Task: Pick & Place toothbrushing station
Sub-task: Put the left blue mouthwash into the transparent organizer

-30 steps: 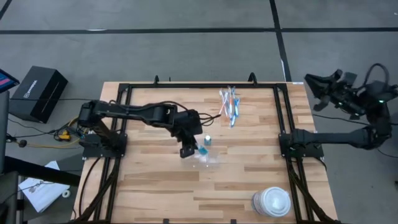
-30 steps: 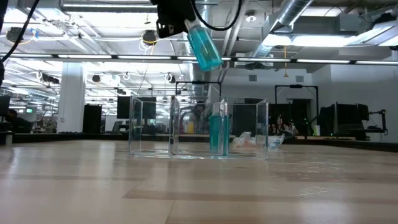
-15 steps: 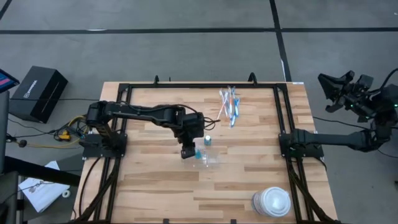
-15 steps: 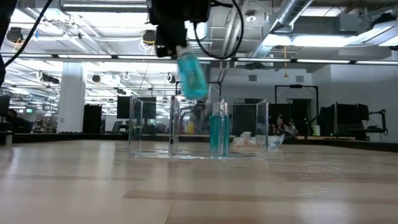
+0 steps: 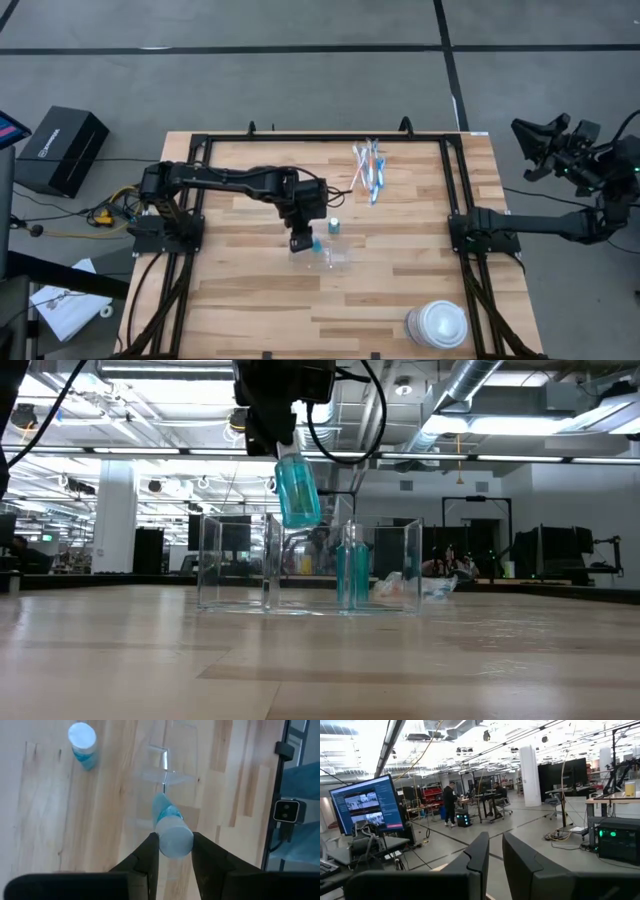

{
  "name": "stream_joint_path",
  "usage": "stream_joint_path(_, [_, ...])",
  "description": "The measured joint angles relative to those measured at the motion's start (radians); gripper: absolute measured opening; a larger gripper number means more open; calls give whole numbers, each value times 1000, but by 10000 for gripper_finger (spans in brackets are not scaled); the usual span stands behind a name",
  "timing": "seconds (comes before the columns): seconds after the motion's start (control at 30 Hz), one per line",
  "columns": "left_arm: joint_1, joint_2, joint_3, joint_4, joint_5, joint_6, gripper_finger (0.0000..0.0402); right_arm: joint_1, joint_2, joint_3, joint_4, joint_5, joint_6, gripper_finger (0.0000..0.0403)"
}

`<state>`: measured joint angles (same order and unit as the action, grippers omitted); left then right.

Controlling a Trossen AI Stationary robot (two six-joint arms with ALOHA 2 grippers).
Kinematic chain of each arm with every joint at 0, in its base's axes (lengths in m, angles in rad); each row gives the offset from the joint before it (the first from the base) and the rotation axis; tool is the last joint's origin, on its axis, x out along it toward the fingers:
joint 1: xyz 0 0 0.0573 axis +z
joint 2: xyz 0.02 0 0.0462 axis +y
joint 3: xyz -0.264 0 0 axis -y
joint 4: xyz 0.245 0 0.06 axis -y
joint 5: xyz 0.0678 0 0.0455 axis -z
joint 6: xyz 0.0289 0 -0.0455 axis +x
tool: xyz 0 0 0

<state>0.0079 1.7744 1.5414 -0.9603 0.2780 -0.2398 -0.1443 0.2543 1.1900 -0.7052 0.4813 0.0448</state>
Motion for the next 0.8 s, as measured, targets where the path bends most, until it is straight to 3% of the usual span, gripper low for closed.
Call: stream_joint_path(0.8, [7,86,4,39,-35,24,82,0,0,0,2,-39,0,47])
